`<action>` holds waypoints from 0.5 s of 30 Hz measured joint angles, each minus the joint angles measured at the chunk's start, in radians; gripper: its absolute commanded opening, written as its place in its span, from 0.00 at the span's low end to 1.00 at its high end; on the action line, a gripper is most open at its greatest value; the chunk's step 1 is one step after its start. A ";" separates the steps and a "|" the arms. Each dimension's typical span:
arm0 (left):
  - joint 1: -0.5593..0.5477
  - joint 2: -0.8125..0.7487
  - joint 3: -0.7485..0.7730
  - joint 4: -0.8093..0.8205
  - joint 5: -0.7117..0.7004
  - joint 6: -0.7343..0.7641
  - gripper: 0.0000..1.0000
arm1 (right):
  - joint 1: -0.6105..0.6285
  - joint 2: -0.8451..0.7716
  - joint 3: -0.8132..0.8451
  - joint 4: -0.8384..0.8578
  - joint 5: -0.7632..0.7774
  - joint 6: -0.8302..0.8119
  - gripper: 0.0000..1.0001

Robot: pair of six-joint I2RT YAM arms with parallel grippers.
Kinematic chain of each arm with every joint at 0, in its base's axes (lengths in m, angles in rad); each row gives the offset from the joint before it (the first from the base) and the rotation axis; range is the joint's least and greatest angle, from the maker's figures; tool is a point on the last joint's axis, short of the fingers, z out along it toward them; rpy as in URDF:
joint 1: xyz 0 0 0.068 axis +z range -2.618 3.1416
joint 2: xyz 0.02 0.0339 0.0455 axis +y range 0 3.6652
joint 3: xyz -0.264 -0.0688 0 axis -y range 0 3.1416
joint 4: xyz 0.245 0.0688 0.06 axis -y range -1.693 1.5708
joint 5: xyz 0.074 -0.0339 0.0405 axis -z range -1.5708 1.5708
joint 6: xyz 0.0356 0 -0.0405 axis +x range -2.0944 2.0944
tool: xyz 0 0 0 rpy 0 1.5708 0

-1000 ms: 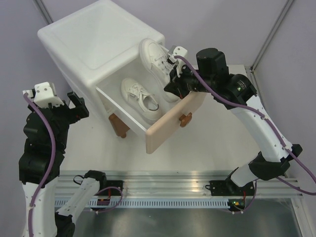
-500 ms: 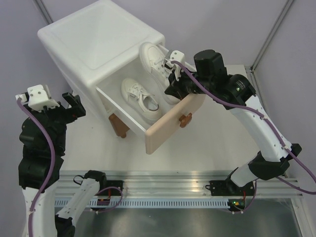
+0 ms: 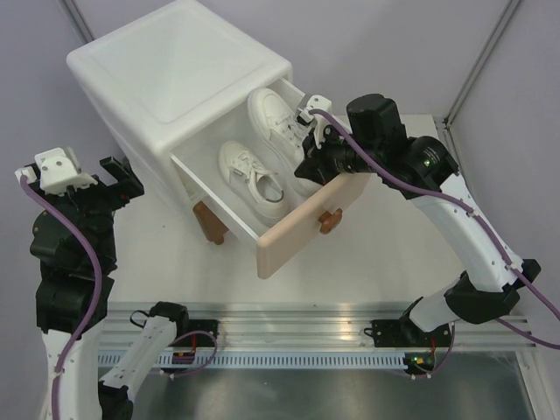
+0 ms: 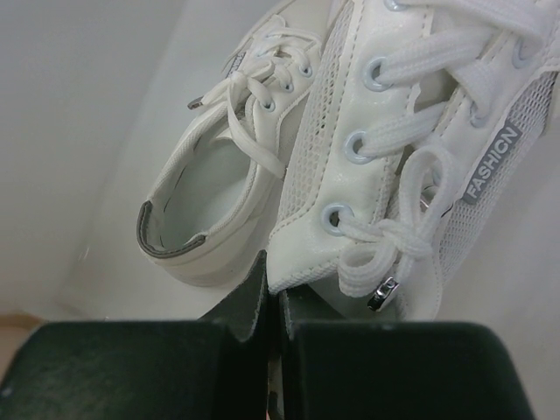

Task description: Place and organize the shoes in the shoe cabinet

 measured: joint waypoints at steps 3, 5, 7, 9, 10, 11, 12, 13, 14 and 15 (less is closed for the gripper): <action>0.000 -0.001 -0.011 0.027 0.000 0.003 1.00 | 0.000 0.002 0.004 -0.016 0.013 0.016 0.01; 0.000 -0.006 -0.025 0.047 0.000 0.003 1.00 | 0.000 0.005 0.012 -0.026 0.027 0.025 0.01; 0.000 -0.011 -0.035 0.058 0.000 0.003 1.00 | 0.001 0.017 0.032 -0.042 0.031 0.031 0.00; 0.000 -0.014 -0.037 0.061 0.000 0.003 1.00 | 0.002 0.029 0.053 -0.060 0.032 0.041 0.00; 0.000 -0.016 -0.037 0.063 0.000 0.004 1.00 | 0.003 0.034 0.060 -0.066 0.031 0.044 0.01; 0.000 -0.019 -0.037 0.065 0.000 0.004 1.00 | 0.003 0.037 0.066 -0.071 0.029 0.049 0.01; 0.000 -0.022 -0.037 0.069 0.000 0.005 1.00 | 0.003 0.040 0.070 -0.074 0.027 0.051 0.01; 0.000 -0.024 -0.037 0.074 0.000 0.006 1.00 | 0.003 0.042 0.073 -0.077 0.023 0.053 0.01; 0.000 -0.026 -0.037 0.078 0.000 0.007 1.00 | 0.003 0.042 0.074 -0.079 0.021 0.053 0.00; 0.000 -0.027 -0.037 0.080 0.000 0.007 1.00 | 0.003 0.043 0.075 -0.079 0.018 0.051 0.00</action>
